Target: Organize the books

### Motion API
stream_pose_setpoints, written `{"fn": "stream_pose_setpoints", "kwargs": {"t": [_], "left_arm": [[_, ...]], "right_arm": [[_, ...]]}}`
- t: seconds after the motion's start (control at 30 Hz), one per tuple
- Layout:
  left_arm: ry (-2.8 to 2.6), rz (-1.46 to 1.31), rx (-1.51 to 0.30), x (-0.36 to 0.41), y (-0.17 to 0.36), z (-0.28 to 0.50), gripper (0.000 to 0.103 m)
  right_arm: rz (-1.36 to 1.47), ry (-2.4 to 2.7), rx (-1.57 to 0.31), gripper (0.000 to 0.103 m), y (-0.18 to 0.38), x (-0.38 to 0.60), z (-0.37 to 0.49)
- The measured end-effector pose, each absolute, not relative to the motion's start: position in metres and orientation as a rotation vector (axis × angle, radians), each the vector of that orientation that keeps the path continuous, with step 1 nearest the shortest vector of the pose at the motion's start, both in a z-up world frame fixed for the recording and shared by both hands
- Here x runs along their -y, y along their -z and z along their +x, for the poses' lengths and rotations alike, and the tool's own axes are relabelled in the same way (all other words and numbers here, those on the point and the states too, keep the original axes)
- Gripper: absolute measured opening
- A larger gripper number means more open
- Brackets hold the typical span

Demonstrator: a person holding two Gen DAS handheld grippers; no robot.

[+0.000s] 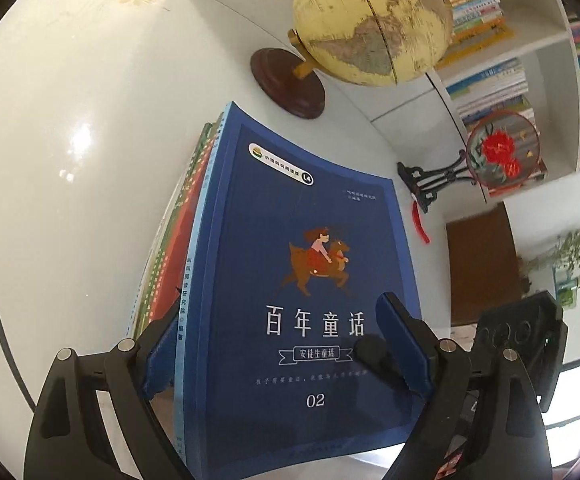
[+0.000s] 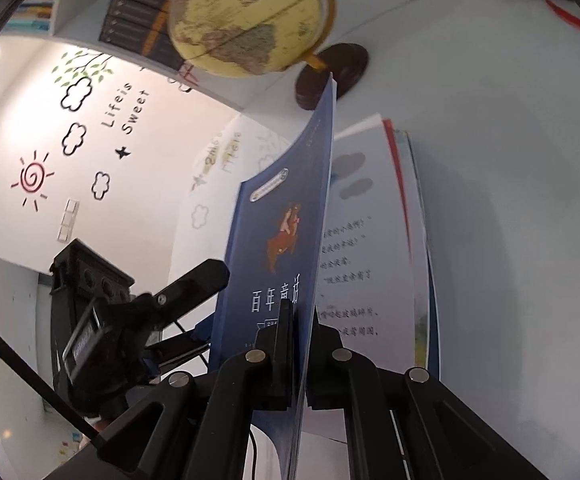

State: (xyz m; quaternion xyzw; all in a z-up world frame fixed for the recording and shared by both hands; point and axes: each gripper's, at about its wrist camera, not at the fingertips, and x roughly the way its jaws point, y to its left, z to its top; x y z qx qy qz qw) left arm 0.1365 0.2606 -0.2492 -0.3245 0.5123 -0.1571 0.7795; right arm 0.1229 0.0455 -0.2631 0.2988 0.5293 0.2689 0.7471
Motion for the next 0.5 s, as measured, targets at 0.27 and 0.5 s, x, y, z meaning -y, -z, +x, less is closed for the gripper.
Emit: {"fn": "stream_pose_setpoints", "kwargs": {"t": [0.27,0.5], "left_arm": [[0.328,-0.671,-1.111,-0.258,0.248,0.135,0.088],[0.332,-0.648,-1.103,-0.256,0.248,0.134,0.090]], "right_arm": [[0.708,-0.551,-1.221,0.012,0.279,-0.037,0.123],[0.693,-0.506,-1.263,0.022,0.278,-0.038,0.122]]}}
